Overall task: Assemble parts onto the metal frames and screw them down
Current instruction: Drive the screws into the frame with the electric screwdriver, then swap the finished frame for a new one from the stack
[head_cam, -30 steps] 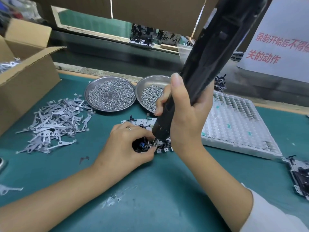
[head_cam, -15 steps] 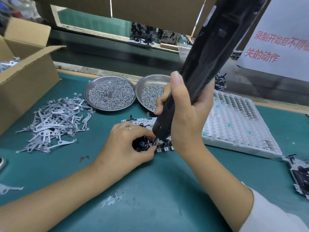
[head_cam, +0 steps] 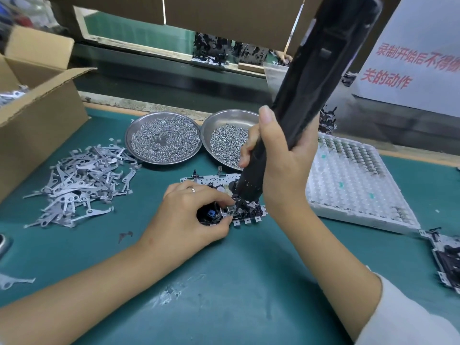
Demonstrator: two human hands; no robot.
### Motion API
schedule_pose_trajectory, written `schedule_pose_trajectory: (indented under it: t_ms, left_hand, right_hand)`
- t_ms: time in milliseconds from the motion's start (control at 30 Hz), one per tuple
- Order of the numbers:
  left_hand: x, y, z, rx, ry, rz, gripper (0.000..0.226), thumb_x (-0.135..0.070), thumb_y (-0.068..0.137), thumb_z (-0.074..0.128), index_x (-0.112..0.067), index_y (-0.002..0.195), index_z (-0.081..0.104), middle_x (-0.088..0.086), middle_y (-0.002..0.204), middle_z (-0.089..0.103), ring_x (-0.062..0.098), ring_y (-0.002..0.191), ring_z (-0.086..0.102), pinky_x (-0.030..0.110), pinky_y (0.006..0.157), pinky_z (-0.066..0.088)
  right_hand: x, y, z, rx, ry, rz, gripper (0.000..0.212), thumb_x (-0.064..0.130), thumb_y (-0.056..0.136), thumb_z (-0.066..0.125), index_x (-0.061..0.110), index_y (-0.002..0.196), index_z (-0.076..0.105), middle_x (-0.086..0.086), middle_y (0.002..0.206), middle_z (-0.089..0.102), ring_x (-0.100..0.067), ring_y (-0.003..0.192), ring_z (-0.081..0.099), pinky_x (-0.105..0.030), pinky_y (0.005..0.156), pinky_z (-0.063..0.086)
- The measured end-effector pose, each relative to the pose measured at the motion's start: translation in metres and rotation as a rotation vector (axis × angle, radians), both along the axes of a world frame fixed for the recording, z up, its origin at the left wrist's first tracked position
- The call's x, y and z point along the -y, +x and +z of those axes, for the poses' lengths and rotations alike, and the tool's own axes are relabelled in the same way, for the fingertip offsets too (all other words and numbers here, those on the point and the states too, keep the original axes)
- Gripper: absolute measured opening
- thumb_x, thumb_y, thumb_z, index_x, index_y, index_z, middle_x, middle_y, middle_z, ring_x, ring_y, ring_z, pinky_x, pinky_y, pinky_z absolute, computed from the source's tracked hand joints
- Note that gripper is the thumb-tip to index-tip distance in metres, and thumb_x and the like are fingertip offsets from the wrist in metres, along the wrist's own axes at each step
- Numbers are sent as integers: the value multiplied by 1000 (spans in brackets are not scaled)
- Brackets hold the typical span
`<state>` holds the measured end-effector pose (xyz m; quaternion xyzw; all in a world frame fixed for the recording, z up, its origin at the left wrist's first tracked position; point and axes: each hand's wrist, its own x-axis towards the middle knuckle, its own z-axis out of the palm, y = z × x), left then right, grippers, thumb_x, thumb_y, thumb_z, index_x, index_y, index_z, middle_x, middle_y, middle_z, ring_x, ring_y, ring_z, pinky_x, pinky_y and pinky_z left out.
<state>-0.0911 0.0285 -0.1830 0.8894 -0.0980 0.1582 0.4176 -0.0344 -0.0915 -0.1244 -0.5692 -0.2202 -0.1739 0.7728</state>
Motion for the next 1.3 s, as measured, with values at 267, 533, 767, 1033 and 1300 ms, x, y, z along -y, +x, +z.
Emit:
schedule_pose_trajectory:
  t_ms: [267, 533, 767, 1033, 1300]
  left_hand:
    - [-6, 0, 2, 74, -89, 1, 33, -49, 72, 66, -30, 99, 70, -19, 89, 67, 2, 85, 60, 34, 90, 45]
    - [-20, 11, -1, 92, -347, 168, 16, -25, 94, 55, -38, 101, 61, -3, 95, 68, 8, 89, 60, 6, 78, 39]
    - [-19, 9, -2, 102, -344, 127, 18, -36, 88, 47, -43, 99, 59, -13, 93, 67, -9, 85, 58, 3, 70, 39]
    - [-11, 0, -7, 152, -241, 18, 23, -52, 87, 41, -47, 101, 59, -21, 96, 66, -4, 94, 57, 19, 82, 40]
    - [-14, 3, -19, 187, -199, 15, 25, -58, 90, 37, -55, 104, 58, -21, 99, 64, 9, 93, 59, 19, 77, 39]
  right_hand:
    - [20, -12, -25, 86, -101, -459, 33, 27, 87, 55, 24, 118, 43, 1, 96, 49, -7, 89, 50, -24, 81, 41]
    - [2, -50, -66, 322, -1415, -273, 48, 52, 82, 60, 21, 118, 63, -12, 122, 55, -32, 109, 53, -47, 92, 41]
    - [12, -65, -59, 376, -1496, -259, 35, 46, 85, 61, 17, 105, 64, -11, 123, 55, -29, 104, 56, -40, 79, 47]
    - [55, -88, -54, 556, -1377, -250, 49, 51, 78, 57, 8, 98, 71, -6, 96, 68, -24, 96, 65, -34, 78, 53]
    - [120, -111, -18, -141, -492, -128, 26, 27, 69, 75, 25, 94, 66, 15, 93, 65, -2, 91, 61, -14, 80, 46]
